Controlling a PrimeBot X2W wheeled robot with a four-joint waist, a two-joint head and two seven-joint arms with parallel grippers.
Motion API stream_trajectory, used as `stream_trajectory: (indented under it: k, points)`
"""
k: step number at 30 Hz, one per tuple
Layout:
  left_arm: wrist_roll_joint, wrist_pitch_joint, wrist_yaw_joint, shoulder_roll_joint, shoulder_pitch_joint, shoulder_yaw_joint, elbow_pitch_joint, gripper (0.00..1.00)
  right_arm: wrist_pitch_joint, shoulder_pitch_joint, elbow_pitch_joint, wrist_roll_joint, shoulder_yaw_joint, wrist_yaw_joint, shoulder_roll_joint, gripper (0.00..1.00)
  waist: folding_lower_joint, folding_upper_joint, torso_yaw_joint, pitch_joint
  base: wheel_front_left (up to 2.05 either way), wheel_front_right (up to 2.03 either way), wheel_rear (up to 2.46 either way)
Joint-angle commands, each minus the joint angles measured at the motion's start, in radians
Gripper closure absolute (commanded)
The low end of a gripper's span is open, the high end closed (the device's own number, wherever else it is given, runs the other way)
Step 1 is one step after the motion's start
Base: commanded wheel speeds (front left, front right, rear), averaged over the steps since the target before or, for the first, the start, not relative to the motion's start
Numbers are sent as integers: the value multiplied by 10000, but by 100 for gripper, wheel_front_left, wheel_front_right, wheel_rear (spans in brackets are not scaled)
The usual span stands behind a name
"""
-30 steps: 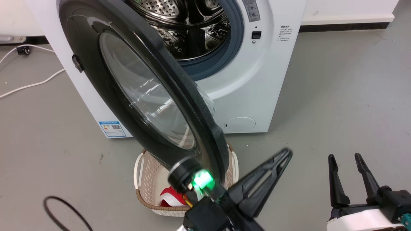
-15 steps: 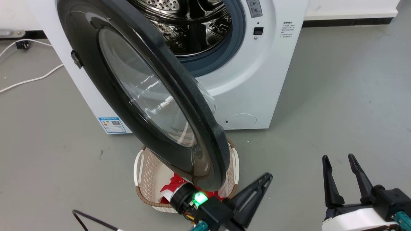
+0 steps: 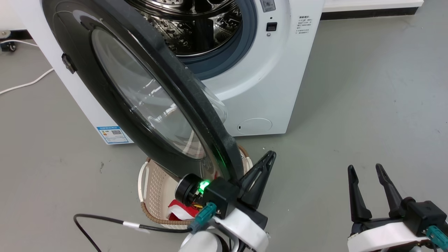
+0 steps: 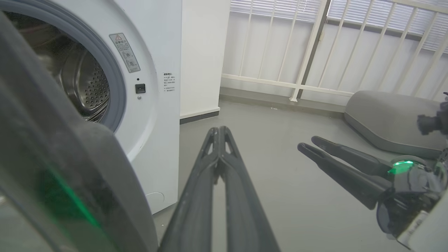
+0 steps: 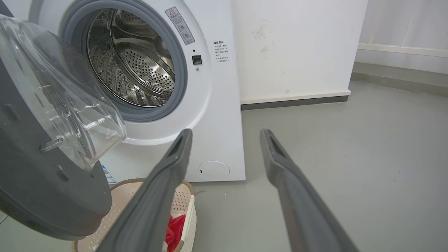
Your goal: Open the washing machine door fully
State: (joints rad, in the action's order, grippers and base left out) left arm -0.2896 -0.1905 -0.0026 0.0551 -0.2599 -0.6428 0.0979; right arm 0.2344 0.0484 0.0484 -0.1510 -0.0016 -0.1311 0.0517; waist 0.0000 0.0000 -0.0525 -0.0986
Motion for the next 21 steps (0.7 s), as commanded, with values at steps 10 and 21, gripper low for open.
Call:
stream_trajectory:
  k: [10, 21]
  points:
    - [-715, -167, 631, -47, -844, -73, 1060, 100, 72, -239, 212, -217, 116, 6, -31, 0, 0, 0, -55, -77, 0, 0, 0]
    - [-849, -227, 1133, 234, -565, 158, 1281, 100, 103, -192, 324, -321, 227, 6, -29, 0, 0, 0, 2, 21, 0, 0, 0]
